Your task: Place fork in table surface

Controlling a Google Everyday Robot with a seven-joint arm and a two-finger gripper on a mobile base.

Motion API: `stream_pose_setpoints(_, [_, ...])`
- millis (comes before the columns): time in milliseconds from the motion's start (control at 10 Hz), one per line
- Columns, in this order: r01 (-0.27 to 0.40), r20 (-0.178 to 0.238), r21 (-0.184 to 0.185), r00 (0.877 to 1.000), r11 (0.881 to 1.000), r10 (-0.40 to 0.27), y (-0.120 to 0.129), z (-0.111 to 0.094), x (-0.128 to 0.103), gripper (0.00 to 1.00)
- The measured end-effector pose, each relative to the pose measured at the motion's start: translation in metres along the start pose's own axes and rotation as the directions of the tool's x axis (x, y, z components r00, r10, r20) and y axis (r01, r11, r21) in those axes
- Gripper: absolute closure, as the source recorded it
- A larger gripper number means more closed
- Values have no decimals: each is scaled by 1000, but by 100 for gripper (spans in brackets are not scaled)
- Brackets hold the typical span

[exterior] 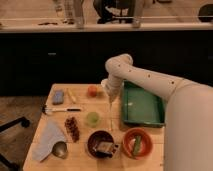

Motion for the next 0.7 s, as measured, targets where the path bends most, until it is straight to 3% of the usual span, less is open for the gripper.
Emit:
stream_pose_setpoints(400, [144, 93, 57, 984, 988, -149, -41, 47, 25, 100])
stream_pose_setpoints(700, [157, 134, 77, 977, 985, -166, -16, 63, 28, 100])
